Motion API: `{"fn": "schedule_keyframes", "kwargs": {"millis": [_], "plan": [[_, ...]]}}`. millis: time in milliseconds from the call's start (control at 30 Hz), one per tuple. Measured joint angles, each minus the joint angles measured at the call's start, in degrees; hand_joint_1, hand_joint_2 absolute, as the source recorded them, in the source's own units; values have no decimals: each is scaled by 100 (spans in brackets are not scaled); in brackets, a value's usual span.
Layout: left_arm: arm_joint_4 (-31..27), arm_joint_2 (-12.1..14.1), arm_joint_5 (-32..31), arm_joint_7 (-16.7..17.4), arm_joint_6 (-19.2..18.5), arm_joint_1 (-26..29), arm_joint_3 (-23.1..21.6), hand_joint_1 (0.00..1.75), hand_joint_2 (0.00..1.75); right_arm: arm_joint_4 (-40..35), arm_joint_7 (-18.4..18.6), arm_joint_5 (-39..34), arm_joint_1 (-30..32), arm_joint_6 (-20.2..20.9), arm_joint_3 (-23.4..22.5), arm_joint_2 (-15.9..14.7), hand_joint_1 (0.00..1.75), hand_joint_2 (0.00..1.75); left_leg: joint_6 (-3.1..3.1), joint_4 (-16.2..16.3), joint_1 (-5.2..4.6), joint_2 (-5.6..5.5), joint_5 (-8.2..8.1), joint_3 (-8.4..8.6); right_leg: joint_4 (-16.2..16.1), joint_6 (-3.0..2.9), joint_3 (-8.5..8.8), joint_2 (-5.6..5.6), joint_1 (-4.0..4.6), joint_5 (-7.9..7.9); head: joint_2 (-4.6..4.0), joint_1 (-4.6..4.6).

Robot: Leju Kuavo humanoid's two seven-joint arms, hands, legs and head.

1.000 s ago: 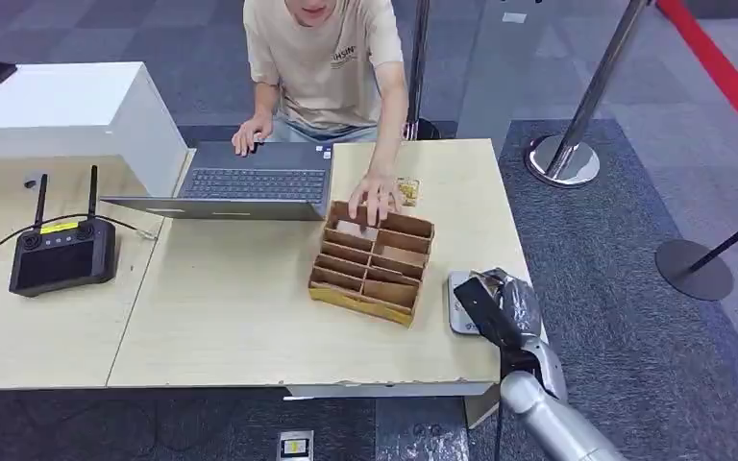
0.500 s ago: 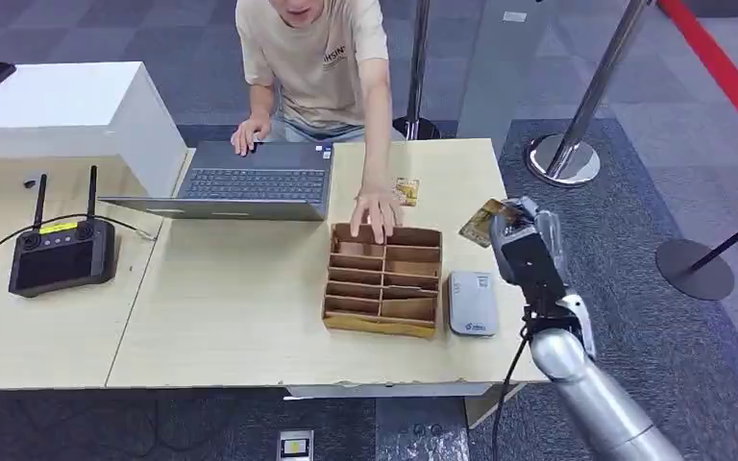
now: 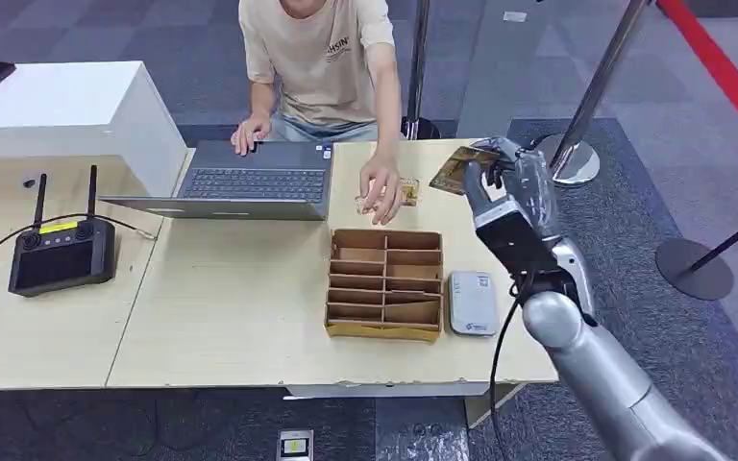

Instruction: Pass the card to the sensor for recognition and then transmit it.

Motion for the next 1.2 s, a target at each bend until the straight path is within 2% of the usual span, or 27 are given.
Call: {"fn": "schedule_keyframes", "kwargs": {"millis": [167, 333, 433, 767, 1033, 1200], "plan": [[0, -2, -85, 13, -55, -13, -68, 0, 0, 431, 204, 713, -369, -68, 251, 90, 175, 175, 0, 0, 0, -2, 0, -3, 0, 0, -2, -1, 0, 0, 0, 0], [0, -24, -186, 120, -79, -15, -168, 0, 0, 850, 676, 1957, -675, -260, 511, 149, 175, 175, 0, 0, 0, -3, 0, -6, 0, 0, -4, -1, 0, 0, 0, 2], [0, -46, -229, 112, -103, -19, -221, 0, 0, 1120, 774, 2408, -825, -302, 660, 210, 175, 175, 0, 0, 0, -2, 0, -10, 0, 0, -10, -1, 0, 0, 0, 0], [0, -72, -236, 48, -168, -23, -345, 0, 0, 2024, 772, 2845, -1143, -313, 1104, 361, 175, 175, 0, 0, 1, -5, 0, -20, 0, 0, -20, -1, 0, 0, 0, 0], [0, -72, -212, 114, -164, -23, -417, 0, 0, 2502, 848, 3118, -1213, -811, 1257, 509, 175, 175, 0, 0, 1, -3, -1, -25, 0, 0, -26, -1, 0, -1, 0, 0], [0, -72, -181, 83, -164, -23, -431, 0, 0, 2697, 837, 3151, -1245, -887, 1322, 603, 175, 175, 0, 0, 1, -3, 0, -25, 0, 0, -26, -1, 1, 0, 0, 0]]}}
